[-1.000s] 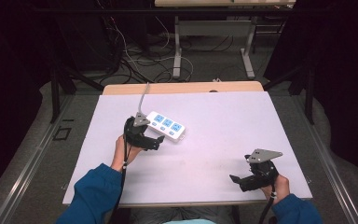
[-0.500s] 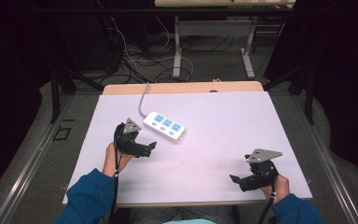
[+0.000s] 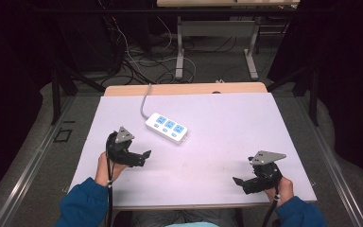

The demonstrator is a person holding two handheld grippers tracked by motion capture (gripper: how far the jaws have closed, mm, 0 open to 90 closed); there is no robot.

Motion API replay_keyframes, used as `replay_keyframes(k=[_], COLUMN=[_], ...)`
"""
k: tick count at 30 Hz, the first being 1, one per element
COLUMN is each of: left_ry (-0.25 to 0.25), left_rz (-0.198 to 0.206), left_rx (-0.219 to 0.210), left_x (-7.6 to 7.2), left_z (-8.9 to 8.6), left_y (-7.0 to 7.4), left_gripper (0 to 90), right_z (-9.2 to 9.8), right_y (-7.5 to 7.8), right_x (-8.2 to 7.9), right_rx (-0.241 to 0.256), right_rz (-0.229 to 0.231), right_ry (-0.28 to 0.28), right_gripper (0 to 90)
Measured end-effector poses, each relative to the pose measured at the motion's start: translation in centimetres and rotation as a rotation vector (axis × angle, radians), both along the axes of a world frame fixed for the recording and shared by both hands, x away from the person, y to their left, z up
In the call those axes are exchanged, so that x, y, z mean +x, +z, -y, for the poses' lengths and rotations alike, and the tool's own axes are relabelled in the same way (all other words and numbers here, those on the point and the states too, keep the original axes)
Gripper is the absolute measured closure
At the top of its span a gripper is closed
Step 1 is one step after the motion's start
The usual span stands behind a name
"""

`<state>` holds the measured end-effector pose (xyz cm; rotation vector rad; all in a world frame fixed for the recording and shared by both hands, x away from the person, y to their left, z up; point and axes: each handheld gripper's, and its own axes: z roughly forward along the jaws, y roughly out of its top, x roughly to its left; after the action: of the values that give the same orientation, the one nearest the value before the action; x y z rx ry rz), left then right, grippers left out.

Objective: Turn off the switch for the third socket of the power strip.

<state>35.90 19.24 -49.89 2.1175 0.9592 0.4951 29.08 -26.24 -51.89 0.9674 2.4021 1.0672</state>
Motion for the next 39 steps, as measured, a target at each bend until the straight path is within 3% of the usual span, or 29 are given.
replay_keyframes(k=[21, 39], left_ry=[0.016, 0.041], left_rz=[-0.005, 0.017], left_rx=[0.013, 0.015], left_x=[-2.8, -5.2], left_z=[-2.4, -4.3], left_y=[-0.3, -0.8], left_gripper=[0.2, 0.2], right_z=[0.0, 0.0], right_y=[0.0, 0.0], right_x=[0.0, 0.0], right_rx=[-0.003, -0.003], right_rz=[-0.002, -0.010], right_ry=[-0.003, -0.002], right_gripper=[5.4, 5.4])
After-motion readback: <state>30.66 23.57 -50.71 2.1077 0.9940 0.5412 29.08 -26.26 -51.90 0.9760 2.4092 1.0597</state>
